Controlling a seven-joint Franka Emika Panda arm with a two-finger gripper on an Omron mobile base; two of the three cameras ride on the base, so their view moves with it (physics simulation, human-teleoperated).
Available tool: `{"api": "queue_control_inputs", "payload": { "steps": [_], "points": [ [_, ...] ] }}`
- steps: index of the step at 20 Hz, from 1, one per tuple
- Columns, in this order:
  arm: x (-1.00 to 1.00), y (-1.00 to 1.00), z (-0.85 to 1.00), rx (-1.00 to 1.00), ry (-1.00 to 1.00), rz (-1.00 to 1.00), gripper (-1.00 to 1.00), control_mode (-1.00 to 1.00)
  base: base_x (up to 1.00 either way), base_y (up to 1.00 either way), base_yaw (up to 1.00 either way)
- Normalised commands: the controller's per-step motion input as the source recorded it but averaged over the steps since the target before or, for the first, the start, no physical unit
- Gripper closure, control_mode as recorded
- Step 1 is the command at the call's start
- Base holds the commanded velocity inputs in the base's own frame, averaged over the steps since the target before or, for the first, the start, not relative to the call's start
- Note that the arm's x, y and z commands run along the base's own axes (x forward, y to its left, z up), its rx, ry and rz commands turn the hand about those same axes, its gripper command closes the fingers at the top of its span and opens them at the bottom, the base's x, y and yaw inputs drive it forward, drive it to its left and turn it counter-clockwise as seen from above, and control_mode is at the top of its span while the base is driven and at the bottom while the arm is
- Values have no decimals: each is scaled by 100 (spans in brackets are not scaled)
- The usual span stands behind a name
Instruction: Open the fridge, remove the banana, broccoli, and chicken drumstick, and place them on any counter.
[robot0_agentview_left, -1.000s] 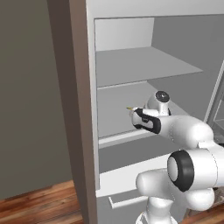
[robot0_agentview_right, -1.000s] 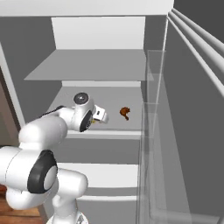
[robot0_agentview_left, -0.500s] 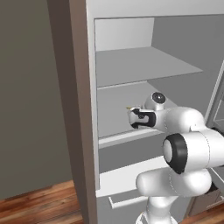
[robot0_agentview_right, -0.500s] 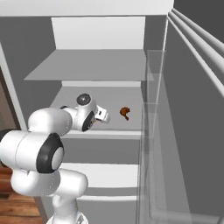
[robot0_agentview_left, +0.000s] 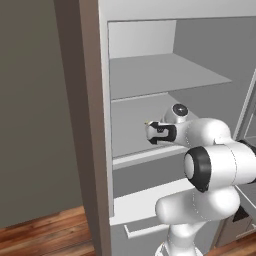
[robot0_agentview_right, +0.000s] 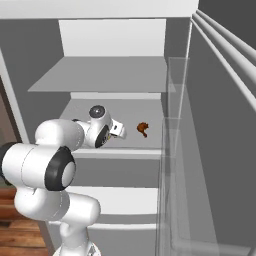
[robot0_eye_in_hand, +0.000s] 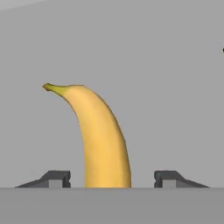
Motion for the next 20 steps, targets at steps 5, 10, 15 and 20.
{"api": "queue_control_inputs", "payload": {
  "steps": [5,10,15,20],
  "points": [
    [0,0,0,0,0,0,100,-100,0,0,0],
    [0,0,0,0,0,0,100,-100,0,0,0],
    [-39,1,6,-1,-3,0,100,-100,0,0,0],
    [-100,1,80,-12,-9,3,100,-100,0,0,0]
  ]
}}
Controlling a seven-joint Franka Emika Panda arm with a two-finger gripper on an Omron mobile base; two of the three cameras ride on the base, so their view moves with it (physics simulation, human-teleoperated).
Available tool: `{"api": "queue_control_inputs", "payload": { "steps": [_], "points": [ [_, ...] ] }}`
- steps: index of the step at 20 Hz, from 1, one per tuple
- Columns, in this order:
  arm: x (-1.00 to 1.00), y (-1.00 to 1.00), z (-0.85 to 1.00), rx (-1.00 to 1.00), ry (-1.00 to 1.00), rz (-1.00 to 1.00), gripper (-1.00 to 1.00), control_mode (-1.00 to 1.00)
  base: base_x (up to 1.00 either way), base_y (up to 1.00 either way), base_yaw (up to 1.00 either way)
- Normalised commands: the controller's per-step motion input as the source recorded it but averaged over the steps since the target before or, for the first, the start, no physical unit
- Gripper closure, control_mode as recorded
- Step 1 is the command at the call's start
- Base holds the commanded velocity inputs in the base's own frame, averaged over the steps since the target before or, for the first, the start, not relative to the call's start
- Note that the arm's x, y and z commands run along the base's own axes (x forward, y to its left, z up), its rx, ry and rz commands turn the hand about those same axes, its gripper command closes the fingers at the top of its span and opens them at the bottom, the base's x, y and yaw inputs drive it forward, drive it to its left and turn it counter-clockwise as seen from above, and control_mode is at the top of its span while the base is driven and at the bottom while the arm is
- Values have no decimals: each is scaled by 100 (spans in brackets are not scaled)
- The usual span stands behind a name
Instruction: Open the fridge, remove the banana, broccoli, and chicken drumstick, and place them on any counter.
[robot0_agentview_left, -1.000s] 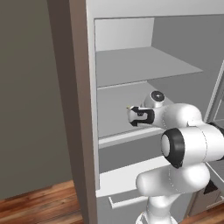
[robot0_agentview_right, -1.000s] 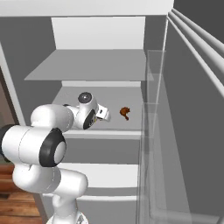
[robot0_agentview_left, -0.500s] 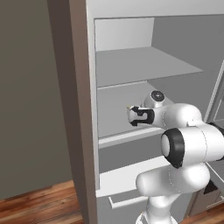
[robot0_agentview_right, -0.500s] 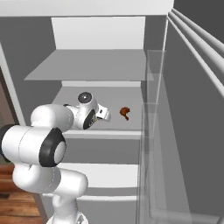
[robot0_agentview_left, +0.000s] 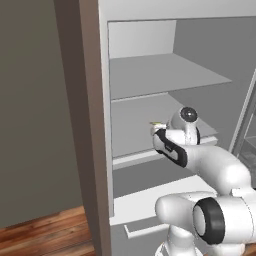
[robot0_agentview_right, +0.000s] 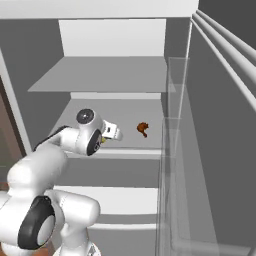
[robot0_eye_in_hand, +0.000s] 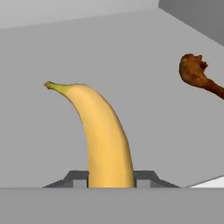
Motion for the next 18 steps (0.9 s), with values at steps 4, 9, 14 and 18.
{"api": "queue_control_inputs", "payload": {
  "steps": [4,9,14,18],
  "points": [
    [-93,11,80,-14,5,12,100,-100,0,0,0],
    [-96,11,83,-4,14,22,100,-100,0,0,0],
    [-98,16,79,-2,15,28,100,-100,0,0,0],
    [-90,35,70,-3,16,20,100,-100,0,0,0]
  ]
}}
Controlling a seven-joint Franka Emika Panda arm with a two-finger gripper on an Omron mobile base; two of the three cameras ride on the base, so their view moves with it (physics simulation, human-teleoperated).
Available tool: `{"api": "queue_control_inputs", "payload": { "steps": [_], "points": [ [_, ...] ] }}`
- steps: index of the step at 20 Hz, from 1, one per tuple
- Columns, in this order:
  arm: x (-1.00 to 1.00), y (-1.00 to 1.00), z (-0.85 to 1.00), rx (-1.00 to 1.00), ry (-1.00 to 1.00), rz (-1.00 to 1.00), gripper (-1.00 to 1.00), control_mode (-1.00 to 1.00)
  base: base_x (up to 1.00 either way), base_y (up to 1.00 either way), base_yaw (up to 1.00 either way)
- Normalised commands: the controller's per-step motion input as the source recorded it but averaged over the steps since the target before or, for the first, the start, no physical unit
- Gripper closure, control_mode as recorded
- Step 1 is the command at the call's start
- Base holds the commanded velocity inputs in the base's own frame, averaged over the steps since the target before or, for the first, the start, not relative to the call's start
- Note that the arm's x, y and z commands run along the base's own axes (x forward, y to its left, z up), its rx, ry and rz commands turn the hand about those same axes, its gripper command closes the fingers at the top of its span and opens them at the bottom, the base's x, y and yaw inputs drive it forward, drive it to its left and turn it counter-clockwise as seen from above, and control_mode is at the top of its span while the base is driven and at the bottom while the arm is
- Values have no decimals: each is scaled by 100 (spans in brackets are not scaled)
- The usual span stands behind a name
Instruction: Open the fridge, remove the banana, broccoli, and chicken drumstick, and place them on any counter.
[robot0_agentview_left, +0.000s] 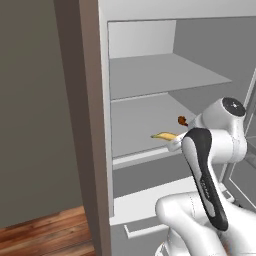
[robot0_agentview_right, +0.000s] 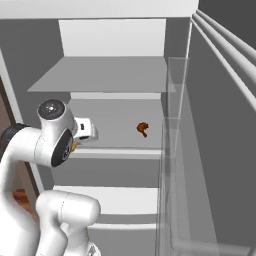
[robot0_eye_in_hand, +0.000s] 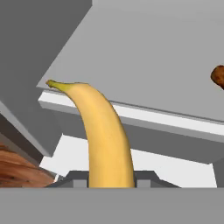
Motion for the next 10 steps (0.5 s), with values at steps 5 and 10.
{"api": "queue_control_inputs", "payload": {
  "steps": [5,10],
  "points": [
    [-76,42,53,-7,11,6,100,-100,0,0,0],
    [-77,19,32,-3,4,0,100,-100,0,0,0]
  ]
}}
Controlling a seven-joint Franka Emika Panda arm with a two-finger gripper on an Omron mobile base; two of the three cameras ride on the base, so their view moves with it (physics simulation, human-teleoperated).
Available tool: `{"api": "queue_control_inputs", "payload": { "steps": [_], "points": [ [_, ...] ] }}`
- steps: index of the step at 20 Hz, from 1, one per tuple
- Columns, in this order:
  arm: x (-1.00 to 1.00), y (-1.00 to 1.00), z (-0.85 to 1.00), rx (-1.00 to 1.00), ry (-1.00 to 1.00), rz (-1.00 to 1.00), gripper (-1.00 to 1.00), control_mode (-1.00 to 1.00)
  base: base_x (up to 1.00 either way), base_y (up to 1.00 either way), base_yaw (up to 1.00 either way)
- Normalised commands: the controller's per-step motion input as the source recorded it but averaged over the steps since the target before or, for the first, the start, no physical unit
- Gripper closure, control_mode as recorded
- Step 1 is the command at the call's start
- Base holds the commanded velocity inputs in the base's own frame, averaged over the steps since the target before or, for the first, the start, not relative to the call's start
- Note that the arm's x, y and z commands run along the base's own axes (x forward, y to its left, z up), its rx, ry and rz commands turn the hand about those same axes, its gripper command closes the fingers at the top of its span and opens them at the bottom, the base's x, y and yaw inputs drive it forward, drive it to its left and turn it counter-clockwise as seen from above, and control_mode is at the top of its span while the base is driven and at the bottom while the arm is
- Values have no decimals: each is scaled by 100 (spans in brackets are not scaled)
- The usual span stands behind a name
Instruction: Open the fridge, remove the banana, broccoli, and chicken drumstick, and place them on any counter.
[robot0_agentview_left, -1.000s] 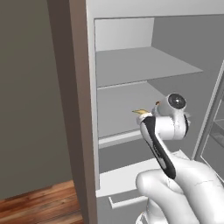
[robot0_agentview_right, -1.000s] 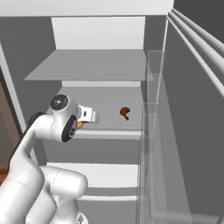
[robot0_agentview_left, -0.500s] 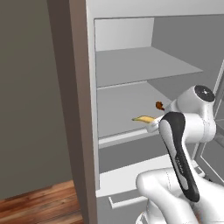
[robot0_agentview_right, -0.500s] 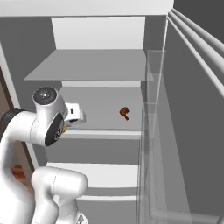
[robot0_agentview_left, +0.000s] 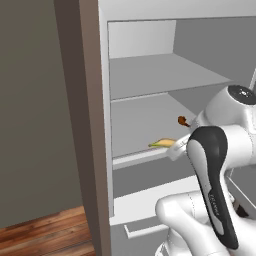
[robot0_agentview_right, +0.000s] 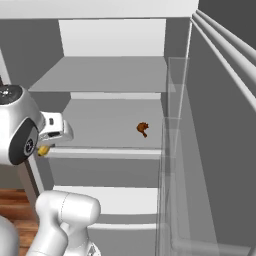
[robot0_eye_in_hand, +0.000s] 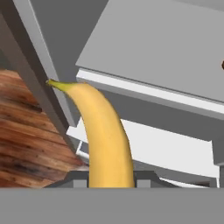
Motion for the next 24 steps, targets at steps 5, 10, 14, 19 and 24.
{"api": "queue_control_inputs", "payload": {
  "steps": [5,10,14,19,24],
  "points": [
    [-52,-2,14,0,0,0,100,-100,0,0,0],
    [-28,-11,1,0,0,-1,100,-100,0,0,0],
    [0,-3,0,0,0,0,100,-100,0,0,0],
    [0,0,0,0,0,0,100,-100,0,0,0],
    [-7,1,0,0,0,0,100,100,-6,4,1]
  ]
}}
